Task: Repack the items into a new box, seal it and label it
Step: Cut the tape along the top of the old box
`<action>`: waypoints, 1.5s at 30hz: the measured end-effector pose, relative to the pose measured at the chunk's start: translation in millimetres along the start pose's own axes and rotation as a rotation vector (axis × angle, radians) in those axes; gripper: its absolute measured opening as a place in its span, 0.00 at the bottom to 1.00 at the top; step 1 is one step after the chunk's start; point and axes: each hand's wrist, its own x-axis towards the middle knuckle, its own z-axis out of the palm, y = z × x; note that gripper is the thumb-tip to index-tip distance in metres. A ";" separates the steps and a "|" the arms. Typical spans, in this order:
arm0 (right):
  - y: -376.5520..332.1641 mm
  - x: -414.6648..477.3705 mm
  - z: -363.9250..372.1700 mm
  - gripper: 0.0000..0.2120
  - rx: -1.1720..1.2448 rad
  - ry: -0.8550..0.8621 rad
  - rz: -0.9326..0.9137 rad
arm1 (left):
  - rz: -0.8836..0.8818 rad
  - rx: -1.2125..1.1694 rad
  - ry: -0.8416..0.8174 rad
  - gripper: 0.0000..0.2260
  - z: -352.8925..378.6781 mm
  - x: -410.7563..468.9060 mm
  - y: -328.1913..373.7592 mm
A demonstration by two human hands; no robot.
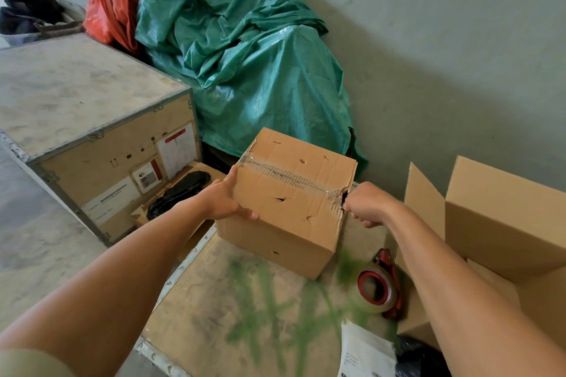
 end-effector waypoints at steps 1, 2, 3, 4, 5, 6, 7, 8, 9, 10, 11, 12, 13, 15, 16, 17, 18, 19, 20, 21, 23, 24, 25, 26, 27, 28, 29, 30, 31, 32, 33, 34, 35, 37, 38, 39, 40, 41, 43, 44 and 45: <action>-4.5 -1.9 5.4 0.10 -0.089 0.020 -0.044 | 0.000 -0.003 0.000 0.65 -0.1 -0.1 0.1; -8.8 -3.4 11.3 0.09 -0.175 0.040 -0.080 | -0.002 -0.008 -0.001 0.65 0.0 0.1 0.3; -12.5 -6.0 16.8 0.08 -0.248 0.062 -0.101 | -0.003 -0.016 -0.005 0.65 0.2 0.4 0.2; -15.8 -8.5 21.3 0.07 -0.312 0.080 -0.105 | -0.006 -0.026 -0.006 0.65 0.4 0.0 0.7; -18.6 -10.8 23.3 0.06 -0.371 0.090 -0.103 | -0.011 -0.037 -0.006 0.64 0.1 -0.5 1.2; -21.8 -14.3 22.8 0.05 -0.423 0.093 -0.094 | -0.018 -0.046 -0.010 0.64 0.1 -0.5 1.1; -25.6 -16.1 19.8 0.05 -0.468 0.103 -0.087 | -0.018 -0.055 -0.018 0.64 -0.1 -1.0 1.3; -30.9 -18.3 14.7 0.05 -0.513 0.126 -0.079 | -0.014 -0.060 -0.022 0.63 -0.4 -1.4 1.6; -37.1 -18.4 9.3 0.04 -0.555 0.155 -0.076 | -0.008 -0.069 -0.022 0.63 0.0 -2.0 1.8; -46.0 -18.3 4.7 0.05 -0.590 0.188 -0.090 | -0.011 -0.086 -0.015 0.62 -0.1 -2.6 1.6; -54.9 -14.9 2.4 0.06 -0.602 0.212 -0.122 | -0.017 -0.109 -0.004 0.60 0.2 -2.5 0.7; -64.0 -9.1 3.2 0.08 -0.583 0.220 -0.175 | -0.022 -0.130 0.008 0.59 0.3 -1.8 -0.9; -72.2 -1.5 6.9 0.11 -0.537 0.218 -0.235 | -0.024 -0.144 0.015 0.57 -0.1 -0.8 -3.1; -86.1 13.6 17.6 0.19 -0.448 0.179 -0.324 | -0.028 -0.159 0.022 0.55 -0.1 -0.7 -4.3; -92.0 20.7 24.1 0.21 -0.424 0.157 -0.358 | -0.034 -0.163 0.028 0.56 0.3 -0.9 -5.0; -97.6 27.6 31.3 0.22 -0.404 0.140 -0.384 | -0.038 -0.165 0.035 0.56 0.1 -1.2 -5.2; -102.9 33.0 37.7 0.22 -0.379 0.128 -0.404 | -0.043 -0.164 0.041 0.56 -0.4 -1.2 -5.8; -106.0 39.3 43.1 0.22 -0.341 0.119 -0.416 | -0.044 -0.159 0.040 0.56 0.5 -1.3 -5.5; -110.7 44.7 48.7 0.22 -0.298 0.114 -0.425 | -0.046 -0.157 0.043 0.56 0.9 -0.7 -6.3; -115.0 50.0 54.1 0.23 -0.261 0.110 -0.429 | -0.044 -0.155 0.040 0.56 1.2 0.6 -7.4; -124.6 58.5 64.2 0.24 -0.225 0.104 -0.441 | -0.040 -0.159 0.027 0.54 -0.3 3.1 -10.0; -129.9 61.2 68.1 0.24 -0.210 0.104 -0.448 | -0.037 -0.169 0.017 0.53 -1.4 2.7 -10.6; -136.6 63.1 71.8 0.23 -0.199 0.105 -0.456 | -0.034 -0.188 0.007 0.52 -3.3 2.1 -12.4; -143.3 62.9 74.2 0.23 -0.196 0.105 -0.451 | -0.030 -0.210 -0.009 0.51 -4.9 1.2 -14.1; -149.6 63.0 76.2 0.21 -0.201 0.107 -0.442 | -0.026 -0.231 -0.023 0.51 -6.3 0.6 -15.9; -155.2 62.9 77.1 0.19 -0.210 0.113 -0.435 | -0.020 -0.244 -0.038 0.52 -7.1 0.2 -18.0; -158.6 64.7 77.7 0.17 -0.215 0.119 -0.433 | -0.015 -0.250 -0.052 0.53 -7.3 -0.3 -18.6; -161.3 67.5 79.0 0.15 -0.214 0.123 -0.438 | -0.011 -0.249 -0.060 0.54 -7.2 -0.6 -19.2; -162.6 73.4 80.6 0.13 -0.214 0.126 -0.441 | -0.007 -0.245 -0.066 0.55 -7.3 -1.0 -19.6; -163.4 79.0 82.4 0.12 -0.211 0.128 -0.436 | -0.001 -0.243 -0.068 0.57 -7.0 -1.5 -19.7; -164.1 85.5 84.8 0.11 -0.204 0.132 -0.428 | 0.006 -0.243 -0.067 0.59 -6.7 -2.7 -20.0; -165.6 89.8 86.2 0.11 -0.198 0.129 -0.418 | 0.015 -0.247 -0.066 0.60 -6.6 -3.5 -20.1; -168.1 92.5 87.1 0.11 -0.200 0.118 -0.415 | 0.020 -0.249 -0.067 0.60 -6.4 -3.5 -21.3; -173.7 92.2 87.3 0.11 -0.194 0.096 -0.394 | 0.026 -0.244 -0.071 0.59 -7.0 -3.7 -22.9; -176.5 90.3 87.1 0.12 -0.179 0.083 -0.374 | 0.028 -0.239 -0.070 0.59 -7.3 -3.9 -23.4; -177.7 91.0 87.2 0.12 -0.170 0.073 -0.365 | 0.031 -0.237 -0.069 0.58 -7.3 -4.3 -23.4; -179.2 90.5 87.6 0.13 -0.161 0.066 -0.351 | 0.031 -0.237 -0.067 0.58 -7.4 -4.7 -23.6; -180.6 93.2 88.2 0.14 -0.149 0.050 -0.351 | 0.033 -0.239 -0.068 0.58 -7.8 -5.3 -23.9; -180.1 96.5 87.0 0.15 -0.108 0.041 -0.336 | 0.038 -0.247 -0.075 0.58 -7.9 -5.3 -23.5; -179.2 98.2 86.5 0.15 -0.076 0.032 -0.328 | 0.041 -0.251 -0.077 0.57 -7.9 -5.4 -23.2; -178.7 98.3 86.4 0.15 -0.052 0.023 -0.321 | 0.042 -0.257 -0.079 0.57 -7.5 -5.4 -22.7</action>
